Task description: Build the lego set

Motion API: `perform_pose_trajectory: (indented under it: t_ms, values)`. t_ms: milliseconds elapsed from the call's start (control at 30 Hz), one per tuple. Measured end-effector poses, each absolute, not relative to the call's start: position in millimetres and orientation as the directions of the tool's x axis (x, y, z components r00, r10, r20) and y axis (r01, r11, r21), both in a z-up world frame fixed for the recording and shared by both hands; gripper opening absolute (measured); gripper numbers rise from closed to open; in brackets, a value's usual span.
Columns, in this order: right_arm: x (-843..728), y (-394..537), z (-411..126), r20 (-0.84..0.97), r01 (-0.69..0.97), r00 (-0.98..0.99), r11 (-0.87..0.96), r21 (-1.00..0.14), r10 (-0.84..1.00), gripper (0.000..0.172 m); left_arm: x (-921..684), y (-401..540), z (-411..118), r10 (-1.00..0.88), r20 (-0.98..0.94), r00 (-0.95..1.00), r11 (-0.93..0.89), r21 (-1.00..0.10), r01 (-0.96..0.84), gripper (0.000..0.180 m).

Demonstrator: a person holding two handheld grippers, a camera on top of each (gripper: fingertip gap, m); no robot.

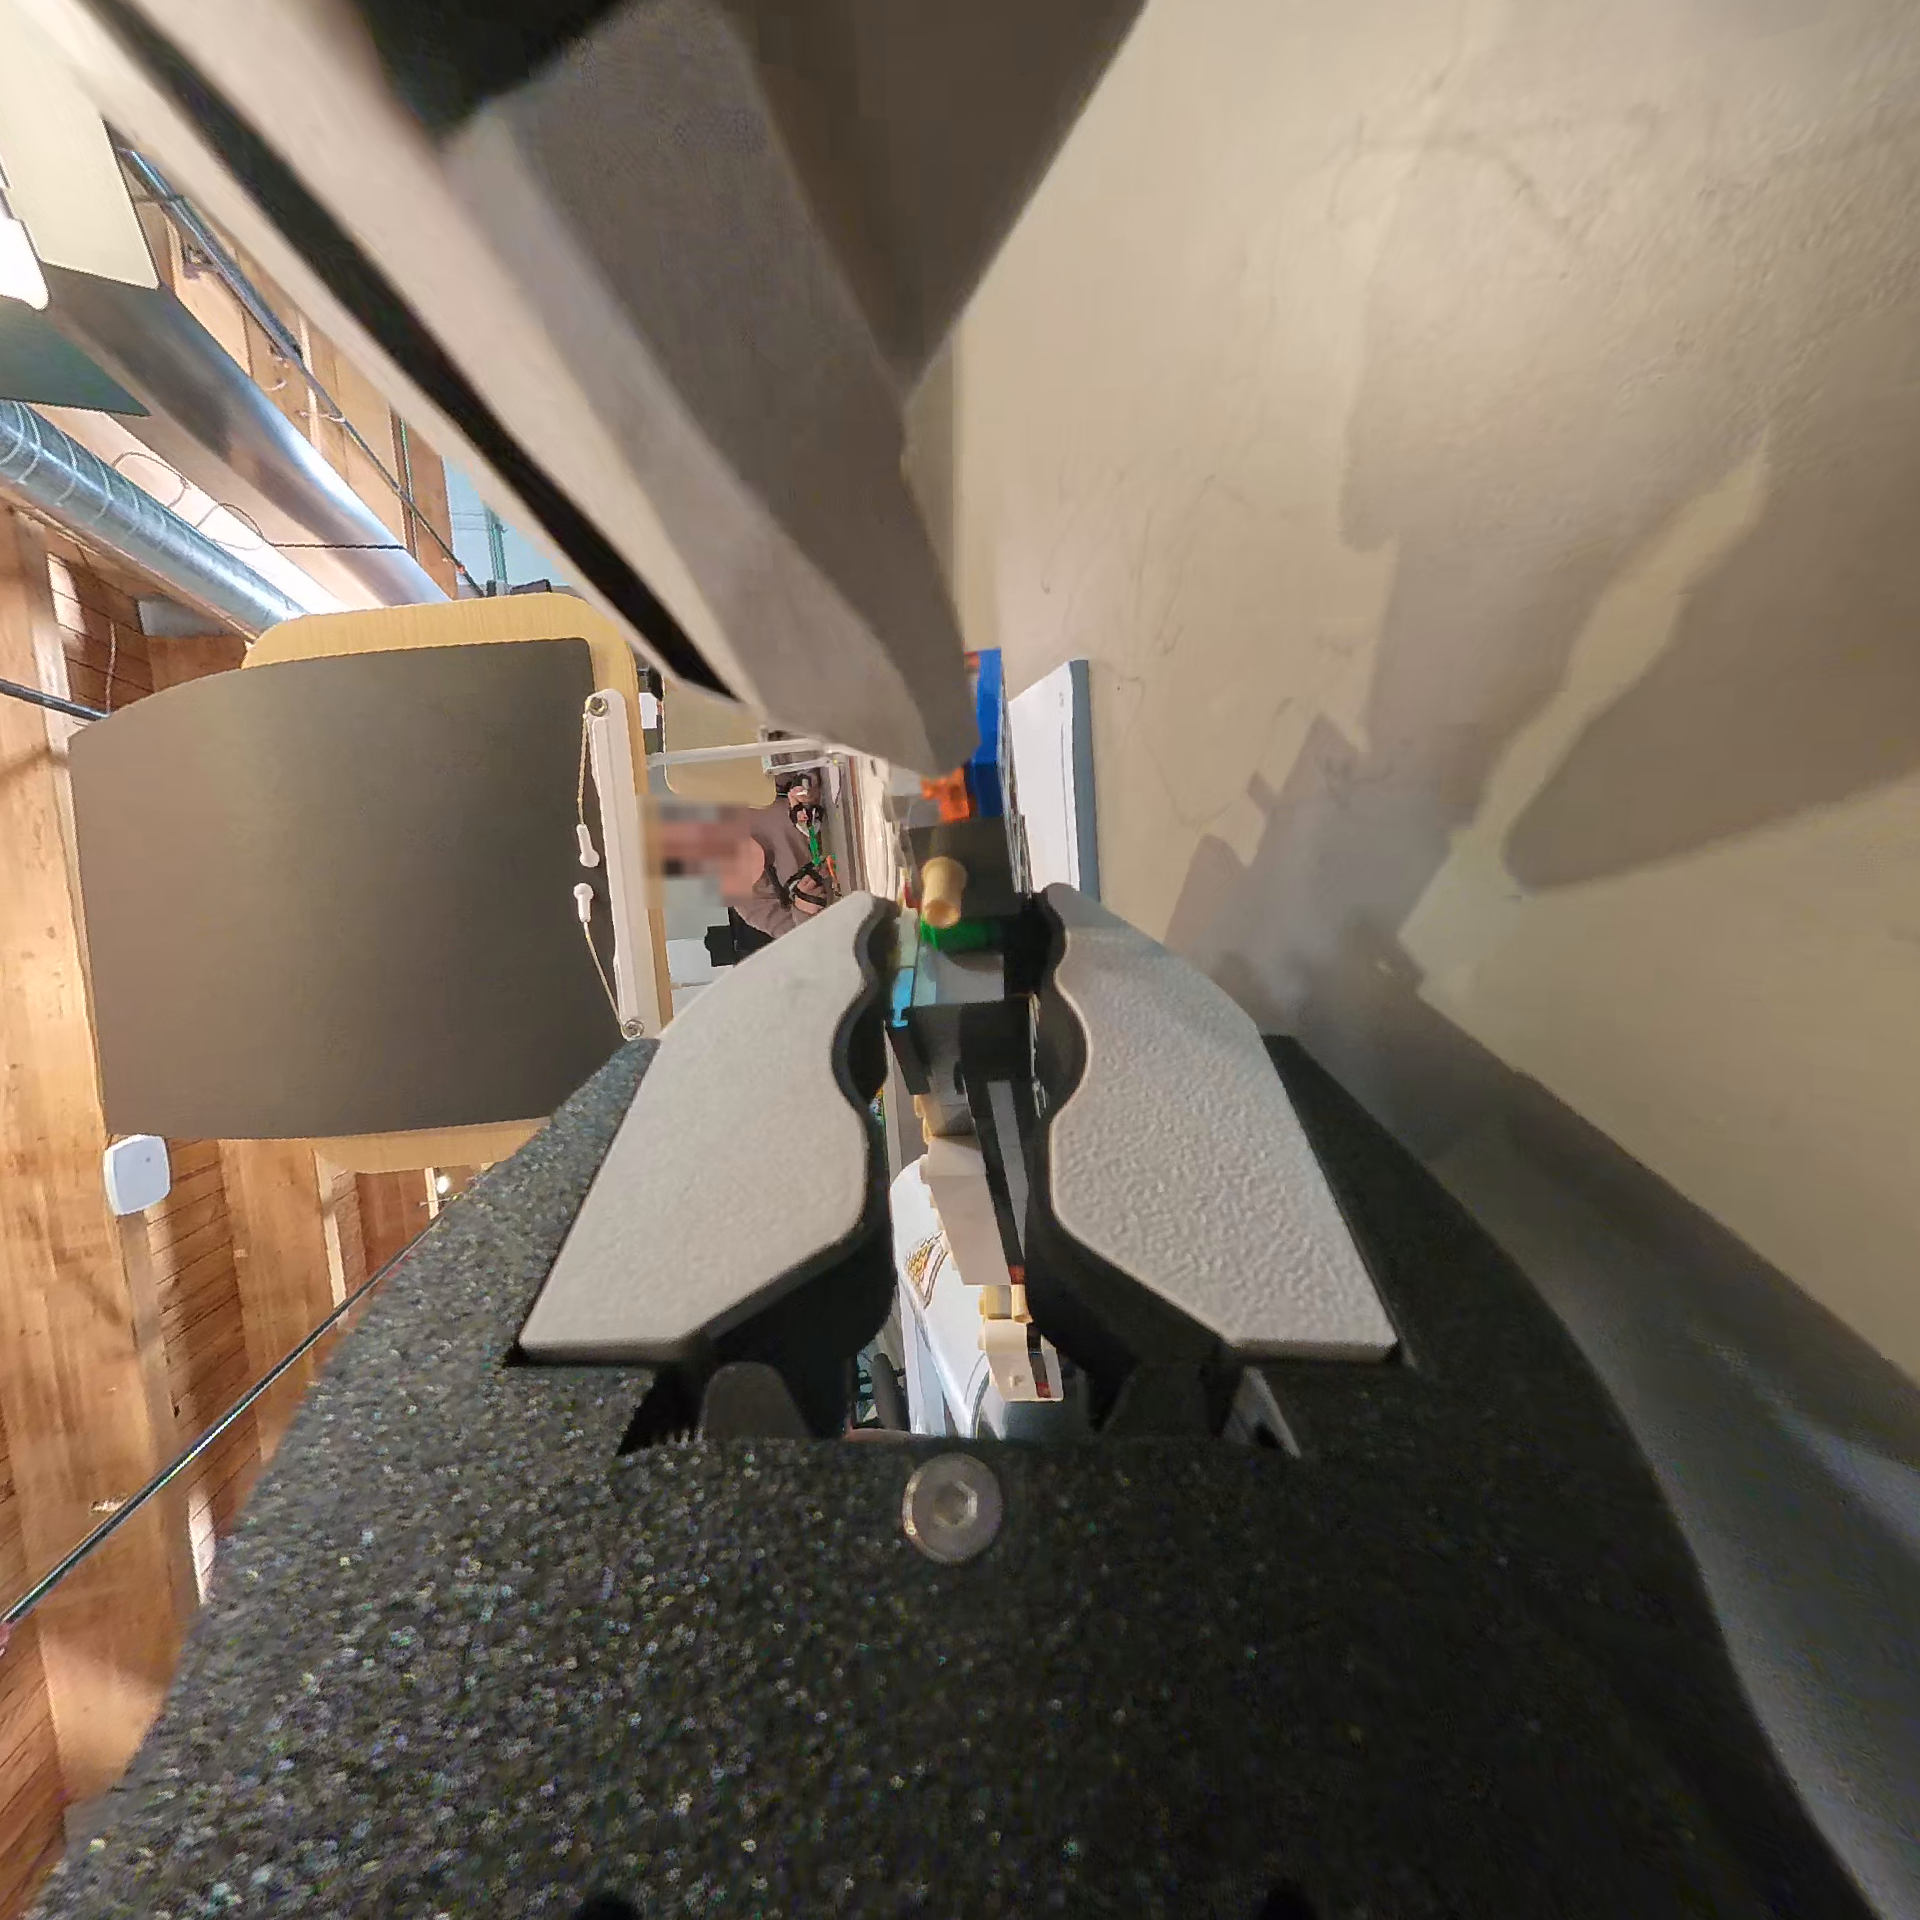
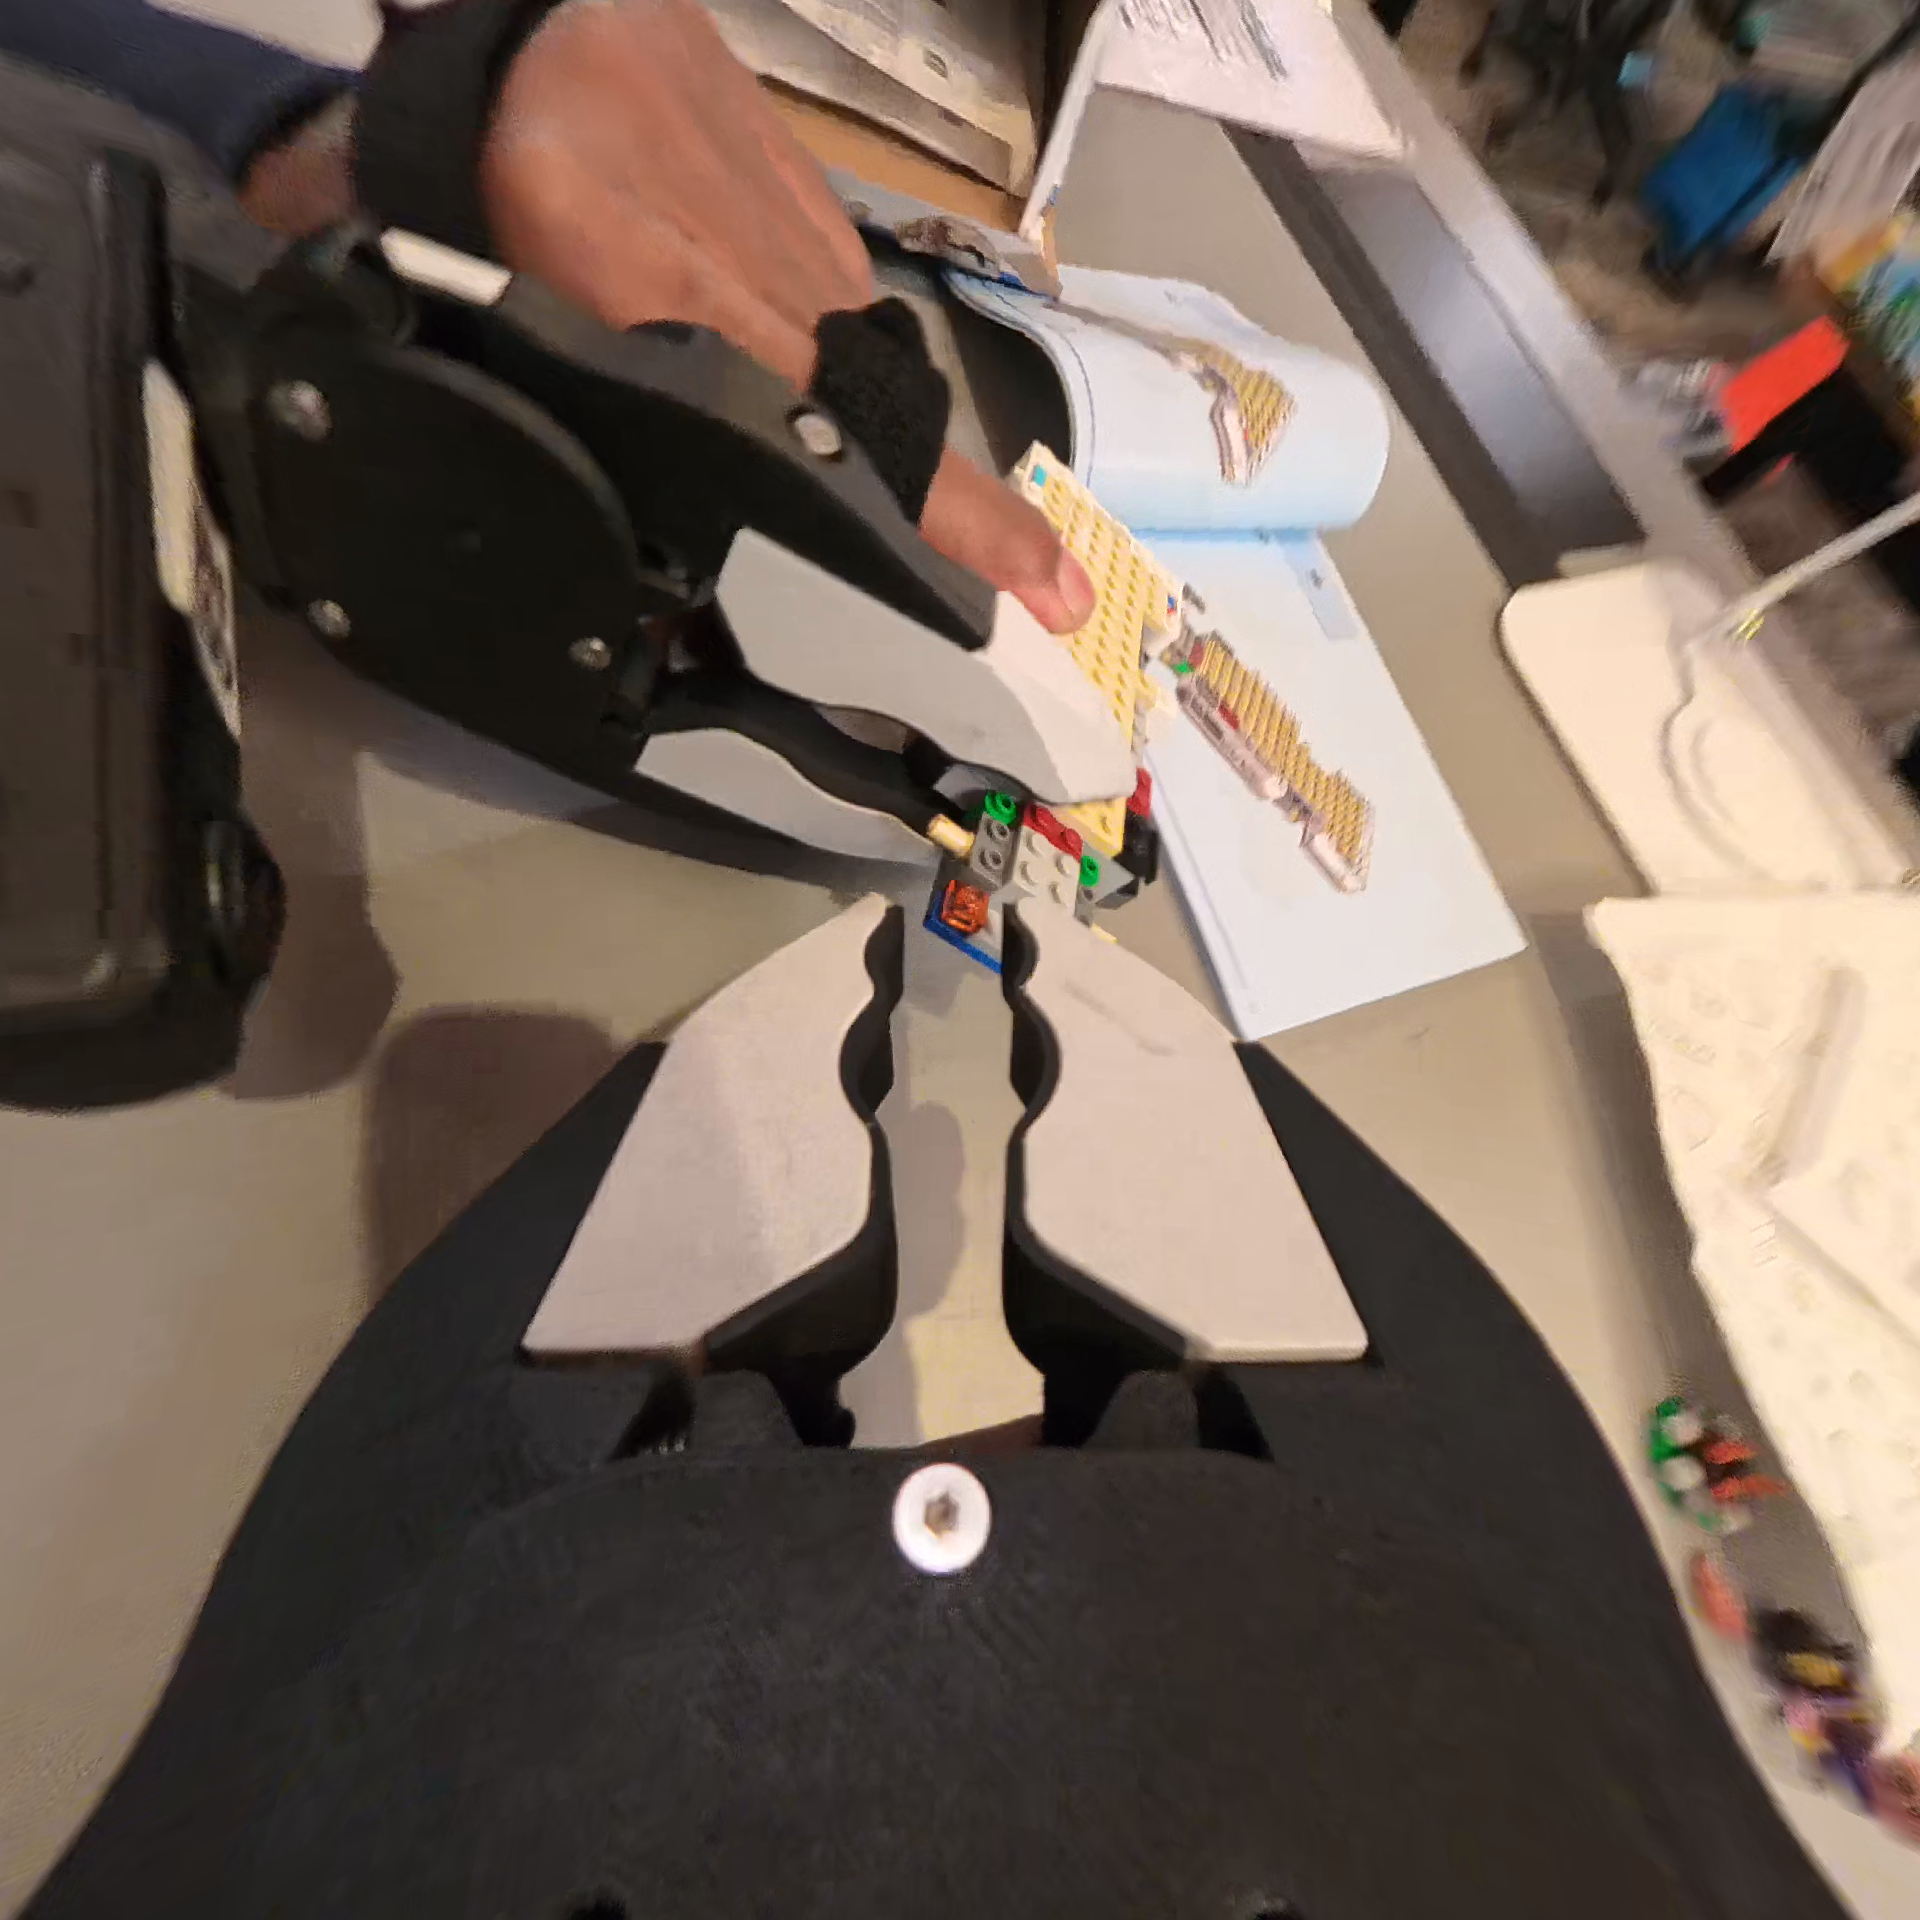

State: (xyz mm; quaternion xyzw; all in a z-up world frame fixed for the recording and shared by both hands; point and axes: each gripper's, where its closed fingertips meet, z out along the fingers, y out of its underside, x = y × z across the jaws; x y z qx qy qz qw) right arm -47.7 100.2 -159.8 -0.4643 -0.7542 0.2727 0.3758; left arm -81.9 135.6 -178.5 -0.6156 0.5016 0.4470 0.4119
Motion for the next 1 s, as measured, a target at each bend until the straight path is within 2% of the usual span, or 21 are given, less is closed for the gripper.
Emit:
perform_pose_trajectory:
  t_ms: [167, 400, 767, 1000]
  values:
    - [-46, 108, -165, 0.616, 0.358, -0.317, 0.693, -0.626, 0.721, 0.023, -83, 135, -177, -0.250, -0.962, 0.112, -0.157, -0.074, -0.985, 0.025]
    - [-50, 111, -163, 0.839, 0.221, -0.255, 0.873, -0.434, 0.481, 0.023, -81, 134, -174, -0.246, -0.960, 0.130, -0.148, -0.095, -0.984, 0.025]
    - [-54, 104, -160, 0.952, 0.119, -0.175, 0.965, -0.233, 0.251, 0.016, -80, 134, -174, -0.253, -0.959, 0.130, -0.147, -0.094, -0.985, 0.025]
    - [-56, 101, -161, 0.953, 0.116, -0.178, 0.967, -0.226, 0.244, 0.013, -79, 134, -173, -0.253, -0.959, 0.126, -0.143, -0.092, -0.986, 0.025]
